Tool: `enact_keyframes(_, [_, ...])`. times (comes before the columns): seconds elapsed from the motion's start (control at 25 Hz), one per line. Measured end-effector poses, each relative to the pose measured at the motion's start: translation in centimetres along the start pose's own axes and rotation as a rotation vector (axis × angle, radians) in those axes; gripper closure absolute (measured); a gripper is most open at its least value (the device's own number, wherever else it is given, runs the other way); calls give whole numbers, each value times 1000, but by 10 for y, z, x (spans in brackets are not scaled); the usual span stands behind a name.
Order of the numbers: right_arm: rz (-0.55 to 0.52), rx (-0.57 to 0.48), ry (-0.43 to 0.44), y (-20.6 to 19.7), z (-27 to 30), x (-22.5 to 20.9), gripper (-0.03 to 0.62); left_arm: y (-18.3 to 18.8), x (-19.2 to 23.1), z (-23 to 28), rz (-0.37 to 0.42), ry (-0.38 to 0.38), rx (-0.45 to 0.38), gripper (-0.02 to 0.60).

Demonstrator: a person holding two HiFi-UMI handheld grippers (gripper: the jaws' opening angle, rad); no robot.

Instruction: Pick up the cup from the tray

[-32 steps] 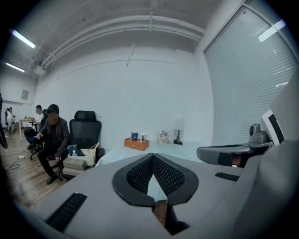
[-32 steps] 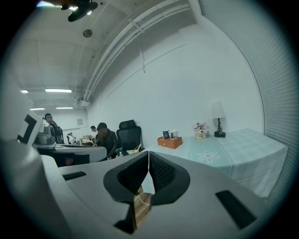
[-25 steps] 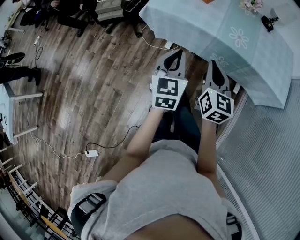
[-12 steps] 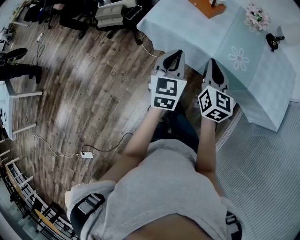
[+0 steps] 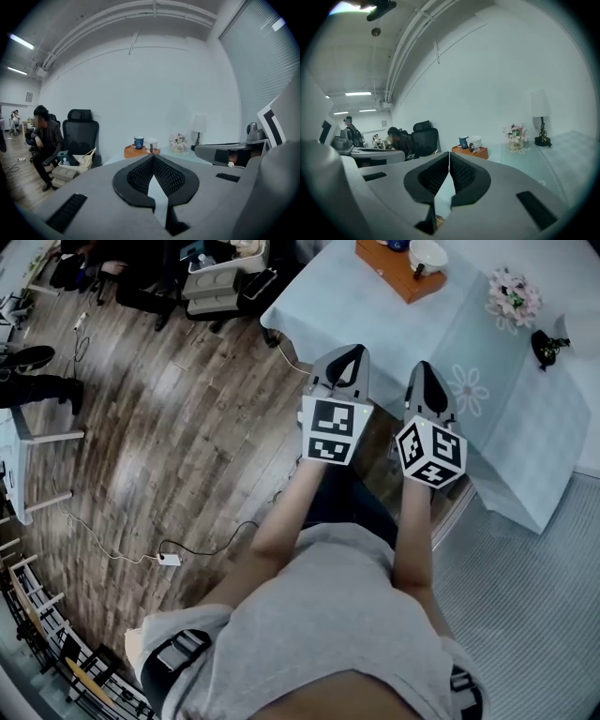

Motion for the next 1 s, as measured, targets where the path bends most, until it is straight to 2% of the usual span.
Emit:
enact_keyframes(0.52, [19, 24, 28, 7, 74, -27, 585, 7, 23, 71, -8, 20, 37, 575])
enact_keyframes(1.0, [36, 11, -56, 22, 169, -53, 585, 25, 67, 173, 6, -46, 43, 575])
Point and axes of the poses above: the fingertips, and each gripper's own axes: z forward along the fingers, x to its left, y out of its top, the point moved 10 cm from there along -z, backward along the fingers, and after that the axes turned 4 degrees about y, right-handed, at the moved point
